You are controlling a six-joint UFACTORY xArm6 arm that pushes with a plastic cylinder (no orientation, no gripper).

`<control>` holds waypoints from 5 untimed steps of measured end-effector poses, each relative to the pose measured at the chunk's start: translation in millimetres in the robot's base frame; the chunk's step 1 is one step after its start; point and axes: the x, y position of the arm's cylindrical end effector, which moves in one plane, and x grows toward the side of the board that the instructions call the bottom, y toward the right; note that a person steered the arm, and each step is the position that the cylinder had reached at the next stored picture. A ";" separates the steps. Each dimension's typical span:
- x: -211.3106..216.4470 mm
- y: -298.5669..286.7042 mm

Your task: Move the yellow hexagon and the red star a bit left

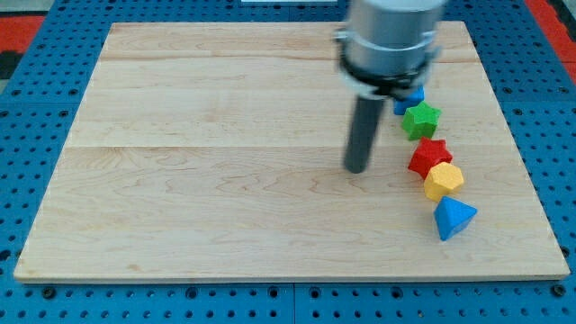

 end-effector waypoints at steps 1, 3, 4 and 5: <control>72.5 -23.8; 139.5 105.7; 121.7 195.8; 105.2 177.2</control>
